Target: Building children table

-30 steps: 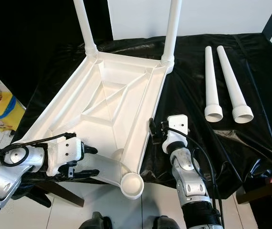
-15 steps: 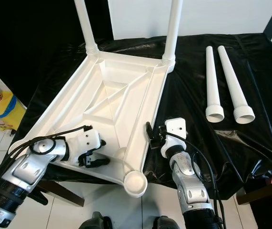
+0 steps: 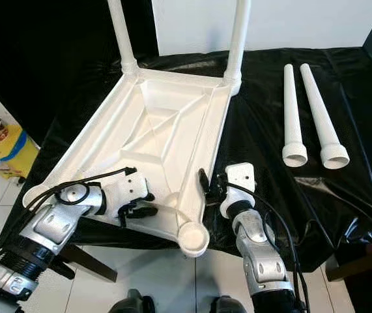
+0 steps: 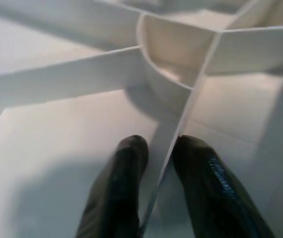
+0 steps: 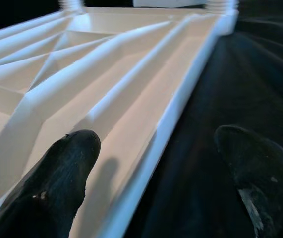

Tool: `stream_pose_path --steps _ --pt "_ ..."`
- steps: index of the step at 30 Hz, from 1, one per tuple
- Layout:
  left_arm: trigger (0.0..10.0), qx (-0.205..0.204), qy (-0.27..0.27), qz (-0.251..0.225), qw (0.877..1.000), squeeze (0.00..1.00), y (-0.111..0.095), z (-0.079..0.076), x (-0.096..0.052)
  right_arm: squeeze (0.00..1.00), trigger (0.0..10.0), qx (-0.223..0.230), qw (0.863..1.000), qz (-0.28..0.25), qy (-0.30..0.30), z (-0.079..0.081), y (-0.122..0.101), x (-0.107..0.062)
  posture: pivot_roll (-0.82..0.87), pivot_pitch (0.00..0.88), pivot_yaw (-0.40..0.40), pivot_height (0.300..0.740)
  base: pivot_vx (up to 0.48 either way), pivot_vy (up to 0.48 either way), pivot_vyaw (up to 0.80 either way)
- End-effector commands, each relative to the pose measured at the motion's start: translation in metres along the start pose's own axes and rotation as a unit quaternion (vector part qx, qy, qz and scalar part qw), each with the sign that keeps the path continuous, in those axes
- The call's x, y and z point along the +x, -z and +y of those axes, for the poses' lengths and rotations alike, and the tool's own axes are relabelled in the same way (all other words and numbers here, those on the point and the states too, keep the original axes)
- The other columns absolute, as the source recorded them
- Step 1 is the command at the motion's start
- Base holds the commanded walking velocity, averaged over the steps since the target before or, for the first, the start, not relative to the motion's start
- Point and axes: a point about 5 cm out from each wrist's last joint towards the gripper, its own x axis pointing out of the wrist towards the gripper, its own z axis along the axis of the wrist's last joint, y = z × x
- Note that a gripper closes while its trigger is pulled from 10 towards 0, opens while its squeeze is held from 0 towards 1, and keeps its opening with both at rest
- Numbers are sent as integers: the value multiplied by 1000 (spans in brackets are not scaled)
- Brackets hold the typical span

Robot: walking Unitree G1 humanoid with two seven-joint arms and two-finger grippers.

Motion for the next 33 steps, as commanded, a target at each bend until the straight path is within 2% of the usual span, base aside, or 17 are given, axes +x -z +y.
stream_pose_path --steps 1,10,11,12,13,16,18,19,20,24,26,28,29,31,33 --pt "0 -23 -97 14 995 0 6 8 -1 0 10000 7 1000 7 -2 0 1 -1 11 123 27 740 0 0 0" --pt "39 -37 -113 -26 993 0 -10 1 9 0 10000 6 1000 7 -5 1 1 -1 11 111 16 740 0 0 0" --pt "10000 -24 -117 -38 992 0 -16 -2 13 0 10000 5 1000 5 -1 1 1 -1 11 105 12 740 0 0 0" --pt "10000 -22 -119 -49 991 0 -21 -4 17 0 10000 6 1000 4 3 1 0 -1 10 104 13 740 0 0 0" --pt "10000 -30 -122 -63 990 1000 -25 -5 19 0 10000 5 1000 2 7 1 0 -1 9 100 13 740 0 0 0" --pt "10000 -35 -124 -74 989 1000 -28 -5 19 0 10000 3 1000 -6 19 -1 -3 0 6 91 14 740 0 0 0" --pt "10000 -22 -132 -65 989 1000 -27 -4 18 0 10000 5 999 -14 34 -4 -6 1 6 91 14 740 0 0 0" --pt "10000 -23 -135 -71 988 871 -29 -2 15 0 10000 4 999 -21 47 -7 -8 2 5 91 15 740 0 0 0" --pt "10000 -24 -136 -80 987 0 -31 0 12 0 10000 0 998 -29 59 -11 -11 3 5 93 15 740 0 0 0" --pt "10000 -37 -141 -123 982 0 -39 3 2 0 10000 -3 994 -53 99 -21 -19 3 2 87 17 740 0 0 0" --pt "10000 -39 -142 -129 981 0 -40 4 1 0 10000 -4 993 -55 106 -23 -20 3 2 87 17 740 0 0 0" --pt "10000 -42 -157 -182 970 0 -52 10 -10 0 10000 -14 988 -70 139 -34 -28 7 0 93 15 740 0 0 0" --pt "10000 -42 -157 -182 970 0 -52 10 -10 0 10000 -14 988 -70 139 -34 -28 7 0 93 15 740 0 0 0" --pt "10000 -44 -169 -213 961 0 -58 14 -18 0 10000 -20 983 -79 165 -45 -34 10 0 102 9 740 0 0 0" --pt "10000 -46 -176 -223 958 0 -60 15 -20 0 10000 -21 980 -79 183 -51 -36 12 0 117 9 740 0 0 0"
